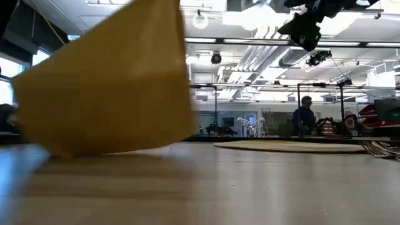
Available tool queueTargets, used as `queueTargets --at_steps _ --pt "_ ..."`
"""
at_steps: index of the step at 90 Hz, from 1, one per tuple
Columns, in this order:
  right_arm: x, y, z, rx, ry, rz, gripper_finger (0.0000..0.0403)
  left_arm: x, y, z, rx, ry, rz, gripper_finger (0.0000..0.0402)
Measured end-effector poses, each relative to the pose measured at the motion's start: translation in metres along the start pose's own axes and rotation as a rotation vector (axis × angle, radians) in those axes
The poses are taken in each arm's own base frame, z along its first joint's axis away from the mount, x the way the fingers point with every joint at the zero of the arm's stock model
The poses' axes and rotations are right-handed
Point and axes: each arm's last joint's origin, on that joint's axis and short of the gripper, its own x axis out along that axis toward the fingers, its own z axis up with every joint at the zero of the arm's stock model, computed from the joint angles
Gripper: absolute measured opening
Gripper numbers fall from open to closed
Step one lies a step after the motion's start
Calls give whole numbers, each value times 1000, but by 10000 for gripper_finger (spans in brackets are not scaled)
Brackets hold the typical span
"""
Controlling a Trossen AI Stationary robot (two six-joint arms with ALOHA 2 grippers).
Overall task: Set table place
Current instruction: Fold the yellow table napkin
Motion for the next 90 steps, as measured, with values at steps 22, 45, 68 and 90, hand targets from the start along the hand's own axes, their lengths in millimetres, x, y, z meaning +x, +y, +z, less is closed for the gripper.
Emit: queueTargets --at_steps 22,45,68,90 --pt "-6 6 12 -56 6 -19 204 -80 14 -12 -40 -321 -101 0" --pt "-32 25 45 -33 -9 -121 204 -113 16 -27 68 -515 -23 0" --pt "13 35 31 -99 134 -147 207 -115 15 -29 171 -513 -33 0" --pt "96 10 11 -91 254 -243 240 -116 15 -30 184 -496 -66 0"
